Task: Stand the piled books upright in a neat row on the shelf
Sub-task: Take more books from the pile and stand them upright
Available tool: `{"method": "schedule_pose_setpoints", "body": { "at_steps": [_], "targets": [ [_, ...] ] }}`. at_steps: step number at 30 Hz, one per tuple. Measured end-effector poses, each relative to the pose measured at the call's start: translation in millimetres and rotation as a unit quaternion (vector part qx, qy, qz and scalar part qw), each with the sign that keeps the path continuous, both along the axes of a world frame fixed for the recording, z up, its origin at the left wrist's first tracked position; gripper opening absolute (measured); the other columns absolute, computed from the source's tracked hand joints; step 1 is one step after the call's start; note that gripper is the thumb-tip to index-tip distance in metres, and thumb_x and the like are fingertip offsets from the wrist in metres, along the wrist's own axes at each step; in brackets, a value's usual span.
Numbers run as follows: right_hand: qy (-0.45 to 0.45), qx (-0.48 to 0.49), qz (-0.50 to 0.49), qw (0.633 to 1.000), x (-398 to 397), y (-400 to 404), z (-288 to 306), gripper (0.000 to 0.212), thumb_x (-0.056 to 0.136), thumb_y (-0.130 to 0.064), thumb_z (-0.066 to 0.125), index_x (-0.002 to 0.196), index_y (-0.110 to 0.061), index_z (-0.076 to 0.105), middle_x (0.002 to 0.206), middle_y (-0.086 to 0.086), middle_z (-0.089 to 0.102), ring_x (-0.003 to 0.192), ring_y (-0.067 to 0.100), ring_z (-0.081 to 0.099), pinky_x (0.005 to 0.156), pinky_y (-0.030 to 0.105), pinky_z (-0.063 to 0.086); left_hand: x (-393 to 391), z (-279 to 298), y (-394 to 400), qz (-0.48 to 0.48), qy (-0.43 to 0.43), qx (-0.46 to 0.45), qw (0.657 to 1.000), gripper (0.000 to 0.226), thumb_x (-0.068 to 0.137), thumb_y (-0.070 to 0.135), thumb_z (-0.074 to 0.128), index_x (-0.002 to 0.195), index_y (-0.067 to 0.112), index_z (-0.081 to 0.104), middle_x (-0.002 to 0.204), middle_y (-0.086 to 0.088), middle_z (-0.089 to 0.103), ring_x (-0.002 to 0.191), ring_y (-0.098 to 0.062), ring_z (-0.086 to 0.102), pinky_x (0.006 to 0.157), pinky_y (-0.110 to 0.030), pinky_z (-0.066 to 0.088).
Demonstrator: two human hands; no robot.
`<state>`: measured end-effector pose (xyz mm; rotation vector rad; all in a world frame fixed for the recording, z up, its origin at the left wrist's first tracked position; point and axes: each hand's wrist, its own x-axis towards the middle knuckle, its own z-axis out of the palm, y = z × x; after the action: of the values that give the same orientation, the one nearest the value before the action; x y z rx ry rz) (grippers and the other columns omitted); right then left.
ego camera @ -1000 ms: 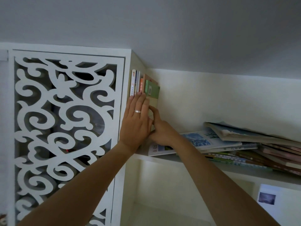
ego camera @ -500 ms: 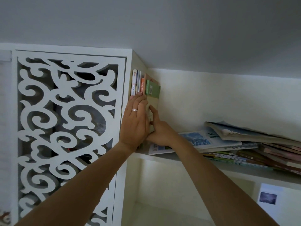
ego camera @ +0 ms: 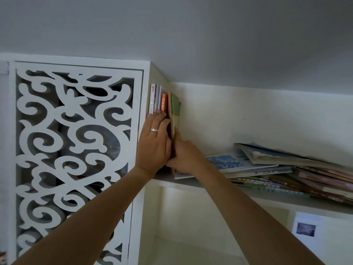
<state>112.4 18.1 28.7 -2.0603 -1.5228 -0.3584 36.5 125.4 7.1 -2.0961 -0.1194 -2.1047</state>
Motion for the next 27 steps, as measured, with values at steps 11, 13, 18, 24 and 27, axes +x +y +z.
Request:
{"method": "schedule_pose_setpoints", "body": {
  "at_steps": [11,13,18,24,27],
  "targets": [
    [-0.003,-0.087,-0.061,0.994,-9.5,10.2,-14.9,0.117,0.09,-0.045,0.069,0.159,-0.02,-0.022,0.123,0.013,0.067,0.105,0.034,0.065,0.105,0.064,0.043,7.1,-4.3,9.8,0.159,0.016,0.069,0.985,0.041,0.101,0.011,0.062,0.139,-0.004,0.057,0.152,-0.024,0.048,0.148,-0.038,0.041,0.123,-0.051,0.032],
    [-0.005,-0.069,-0.058,0.996,-5.6,12.7,-14.2,0.111,0.089,-0.043,0.072,0.16,-0.023,-0.012,0.118,0.013,0.068,0.095,0.032,0.066,0.099,0.061,0.05,9.7,-6.2,8.1,0.179,0.018,0.08,0.98,0.042,0.102,0.01,0.061,0.141,-0.005,0.055,0.154,-0.024,0.046,0.149,-0.037,0.039,0.125,-0.051,0.03],
    [-0.028,-0.06,-0.061,0.996,-3.0,-0.3,-9.5,0.105,0.086,-0.048,0.073,0.16,-0.026,0.001,0.118,0.014,0.067,0.097,0.035,0.066,0.095,0.057,0.053,18.6,-7.3,2.0,0.195,0.005,0.062,0.979,0.044,0.095,0.002,0.066,0.138,-0.004,0.058,0.148,-0.023,0.053,0.146,-0.038,0.044,0.126,-0.053,0.027],
    [-0.109,-0.109,-0.128,0.98,5.9,-56.9,20.8,0.035,0.099,-0.025,0.059,0.133,-0.018,0.059,0.123,0.015,0.063,0.105,0.034,0.064,0.09,0.04,0.054,19.5,7.0,-45.0,0.091,0.019,0.065,0.994,0.03,0.086,0.002,0.064,0.116,0.004,0.066,0.128,-0.021,0.061,0.123,-0.035,0.054,0.109,-0.054,0.044],
    [-0.166,-0.051,-0.203,0.964,18.9,-89.1,40.9,0.022,0.101,-0.018,0.054,0.12,-0.012,0.064,0.113,0.012,0.064,0.092,0.027,0.063,0.077,0.036,0.05,21.4,18.3,-83.2,-0.091,0.17,0.023,0.981,0.027,0.091,0.012,0.05,0.117,0.008,0.058,0.113,-0.013,0.062,0.091,-0.026,0.061,0.078,-0.045,0.055]
  ]
}}
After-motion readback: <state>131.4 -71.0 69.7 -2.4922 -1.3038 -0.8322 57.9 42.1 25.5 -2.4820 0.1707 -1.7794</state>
